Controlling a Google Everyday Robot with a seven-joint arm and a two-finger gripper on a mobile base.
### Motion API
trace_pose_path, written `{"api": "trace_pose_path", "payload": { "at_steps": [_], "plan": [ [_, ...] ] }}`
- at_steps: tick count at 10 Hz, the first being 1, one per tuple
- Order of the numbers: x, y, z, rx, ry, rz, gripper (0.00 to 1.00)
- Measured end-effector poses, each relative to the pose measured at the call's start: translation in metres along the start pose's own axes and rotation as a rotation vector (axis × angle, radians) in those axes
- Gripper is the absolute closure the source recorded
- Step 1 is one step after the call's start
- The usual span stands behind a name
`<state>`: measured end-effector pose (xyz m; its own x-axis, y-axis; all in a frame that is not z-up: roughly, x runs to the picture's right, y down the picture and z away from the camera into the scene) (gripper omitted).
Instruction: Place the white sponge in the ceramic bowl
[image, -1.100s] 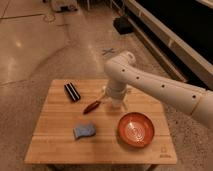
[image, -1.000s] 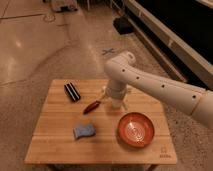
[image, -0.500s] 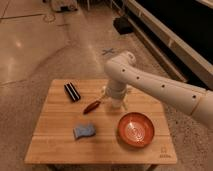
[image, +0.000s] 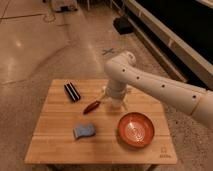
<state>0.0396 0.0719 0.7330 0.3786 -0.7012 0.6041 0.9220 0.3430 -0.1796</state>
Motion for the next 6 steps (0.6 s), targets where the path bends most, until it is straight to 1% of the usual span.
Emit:
{"api": "trace_pose_path", "payload": {
  "at_steps": [4,5,6],
  "plan": [
    [-0.001,0.0,0.001,-0.001,0.001,-0.002,0.2],
    [-0.005,-0.004,0.005,-0.003,0.0,-0.017,0.2],
    [-0.015,-0.012,0.018,-0.008,0.0,-0.042,0.2]
  ]
}}
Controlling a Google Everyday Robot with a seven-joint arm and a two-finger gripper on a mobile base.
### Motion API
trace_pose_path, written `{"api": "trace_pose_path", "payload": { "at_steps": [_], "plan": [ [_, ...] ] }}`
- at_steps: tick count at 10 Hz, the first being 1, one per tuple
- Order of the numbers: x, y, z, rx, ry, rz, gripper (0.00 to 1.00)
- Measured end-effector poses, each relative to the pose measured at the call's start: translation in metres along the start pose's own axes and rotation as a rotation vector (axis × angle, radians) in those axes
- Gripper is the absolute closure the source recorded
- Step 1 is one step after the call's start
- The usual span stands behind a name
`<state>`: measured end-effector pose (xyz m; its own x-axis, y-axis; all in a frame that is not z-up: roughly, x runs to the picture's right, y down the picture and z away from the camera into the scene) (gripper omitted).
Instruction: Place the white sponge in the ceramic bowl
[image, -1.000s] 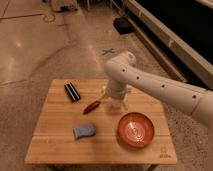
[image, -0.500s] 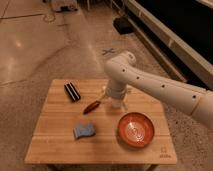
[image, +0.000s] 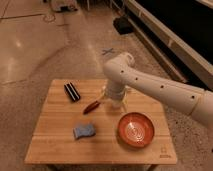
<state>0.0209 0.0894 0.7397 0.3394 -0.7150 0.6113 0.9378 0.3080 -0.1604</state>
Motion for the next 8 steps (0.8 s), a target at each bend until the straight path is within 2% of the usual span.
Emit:
{"api": "trace_pose_path", "payload": {
  "at_steps": [4,8],
  "plan": [
    [-0.044,-0.044,0.05,-0.026,-0.01,-0.117,0.2],
    [-0.06,-0.08,0.093,-0.035,-0.033,-0.202,0.2]
  ]
}}
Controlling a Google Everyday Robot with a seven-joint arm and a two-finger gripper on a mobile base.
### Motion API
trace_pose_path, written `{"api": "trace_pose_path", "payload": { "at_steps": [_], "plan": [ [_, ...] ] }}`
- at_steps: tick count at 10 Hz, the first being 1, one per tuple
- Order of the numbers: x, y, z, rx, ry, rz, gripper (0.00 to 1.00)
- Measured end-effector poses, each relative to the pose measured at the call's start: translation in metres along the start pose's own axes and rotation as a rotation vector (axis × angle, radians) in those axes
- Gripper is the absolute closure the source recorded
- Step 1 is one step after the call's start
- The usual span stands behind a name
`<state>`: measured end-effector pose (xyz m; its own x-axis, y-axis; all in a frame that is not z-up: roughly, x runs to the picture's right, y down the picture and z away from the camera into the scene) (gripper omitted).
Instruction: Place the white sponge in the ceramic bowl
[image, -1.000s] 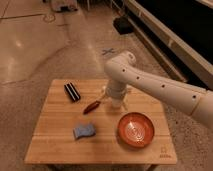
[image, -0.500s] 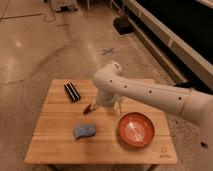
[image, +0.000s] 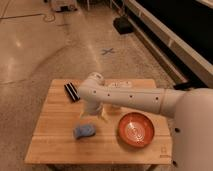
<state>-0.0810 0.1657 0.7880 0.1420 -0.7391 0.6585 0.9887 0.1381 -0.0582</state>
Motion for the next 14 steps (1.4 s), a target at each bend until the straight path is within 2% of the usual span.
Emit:
{"api": "trace_pose_path", "payload": {
  "at_steps": [3,9,10,12,14],
  "plan": [
    [-0.005,-0.026,0.036,-0.011,-0.02,-0.111,0.2],
    [-0.004,-0.057,0.064,-0.024,-0.058,-0.211,0.2],
    [-0.003,-0.056,0.067,-0.025,-0.062,-0.213,0.24],
    [0.002,-0.045,0.068,-0.025,-0.068,-0.216,0.43],
    [0.003,-0.052,0.066,-0.023,-0.073,-0.217,0.46]
  ]
}}
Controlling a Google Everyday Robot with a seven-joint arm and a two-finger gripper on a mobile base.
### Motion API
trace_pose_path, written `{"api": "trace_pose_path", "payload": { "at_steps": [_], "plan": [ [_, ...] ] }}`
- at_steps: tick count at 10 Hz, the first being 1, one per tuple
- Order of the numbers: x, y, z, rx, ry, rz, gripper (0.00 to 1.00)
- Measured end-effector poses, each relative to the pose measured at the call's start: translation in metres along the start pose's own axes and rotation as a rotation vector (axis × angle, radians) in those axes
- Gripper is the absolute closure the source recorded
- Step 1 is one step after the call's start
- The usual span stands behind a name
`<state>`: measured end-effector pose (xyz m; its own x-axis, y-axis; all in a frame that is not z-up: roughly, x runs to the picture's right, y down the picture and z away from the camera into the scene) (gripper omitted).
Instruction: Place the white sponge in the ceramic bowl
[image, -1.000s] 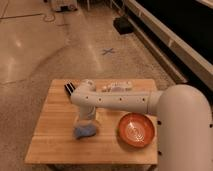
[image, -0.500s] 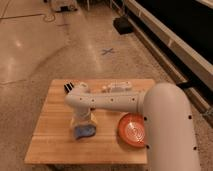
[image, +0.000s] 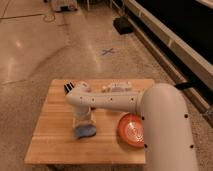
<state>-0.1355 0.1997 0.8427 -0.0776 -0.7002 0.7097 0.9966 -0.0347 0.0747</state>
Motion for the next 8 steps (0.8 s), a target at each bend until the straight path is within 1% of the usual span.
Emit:
{"api": "trace_pose_path", "payload": {
  "at_steps": [1,2,5,6,8],
  "plan": [
    [0.001,-0.006,0.0,0.001,-0.002,-0.003,0.46],
    [0.002,-0.009,0.0,0.002,-0.006,-0.004,0.5],
    [0.001,0.01,-0.004,0.001,-0.016,-0.008,0.78],
    [0.001,0.01,-0.004,-0.001,-0.022,-0.011,0.81],
    [0.003,-0.003,-0.006,0.002,-0.027,-0.019,0.81]
  ]
}}
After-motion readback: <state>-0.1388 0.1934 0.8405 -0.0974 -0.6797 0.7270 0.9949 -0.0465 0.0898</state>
